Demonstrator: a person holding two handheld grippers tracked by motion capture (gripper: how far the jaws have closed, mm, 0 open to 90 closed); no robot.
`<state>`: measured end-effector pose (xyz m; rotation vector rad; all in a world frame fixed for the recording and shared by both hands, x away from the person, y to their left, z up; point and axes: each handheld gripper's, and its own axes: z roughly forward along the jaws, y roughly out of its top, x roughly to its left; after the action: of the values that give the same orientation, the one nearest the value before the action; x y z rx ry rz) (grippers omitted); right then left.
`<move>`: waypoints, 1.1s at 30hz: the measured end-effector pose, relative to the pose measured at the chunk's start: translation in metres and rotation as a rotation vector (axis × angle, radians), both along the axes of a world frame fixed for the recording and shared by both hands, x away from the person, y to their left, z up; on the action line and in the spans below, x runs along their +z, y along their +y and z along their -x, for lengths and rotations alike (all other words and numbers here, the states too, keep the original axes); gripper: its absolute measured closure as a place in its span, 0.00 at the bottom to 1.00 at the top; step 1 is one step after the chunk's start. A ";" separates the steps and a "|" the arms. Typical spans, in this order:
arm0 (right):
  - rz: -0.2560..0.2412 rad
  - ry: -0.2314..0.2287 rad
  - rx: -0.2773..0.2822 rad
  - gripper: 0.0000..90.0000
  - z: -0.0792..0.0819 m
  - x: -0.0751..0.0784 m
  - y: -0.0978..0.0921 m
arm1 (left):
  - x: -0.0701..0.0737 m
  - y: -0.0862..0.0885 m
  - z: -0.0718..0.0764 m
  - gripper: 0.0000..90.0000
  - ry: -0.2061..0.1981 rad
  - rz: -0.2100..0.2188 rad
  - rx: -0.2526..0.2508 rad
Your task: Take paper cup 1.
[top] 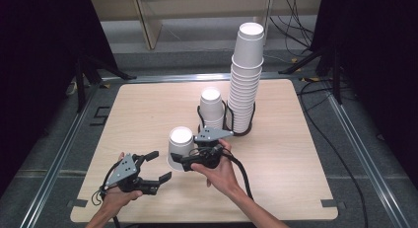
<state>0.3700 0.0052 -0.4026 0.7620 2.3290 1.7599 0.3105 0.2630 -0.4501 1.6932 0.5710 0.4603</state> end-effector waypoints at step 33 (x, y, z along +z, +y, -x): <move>-0.087 0.076 0.077 0.21 0.016 -0.004 0.031 | -0.002 -0.007 0.001 0.03 0.016 -0.003 -0.018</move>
<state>0.3538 0.0361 -0.4070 0.7753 2.3731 1.9079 0.3092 0.2564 -0.4521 1.7051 0.5665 0.4354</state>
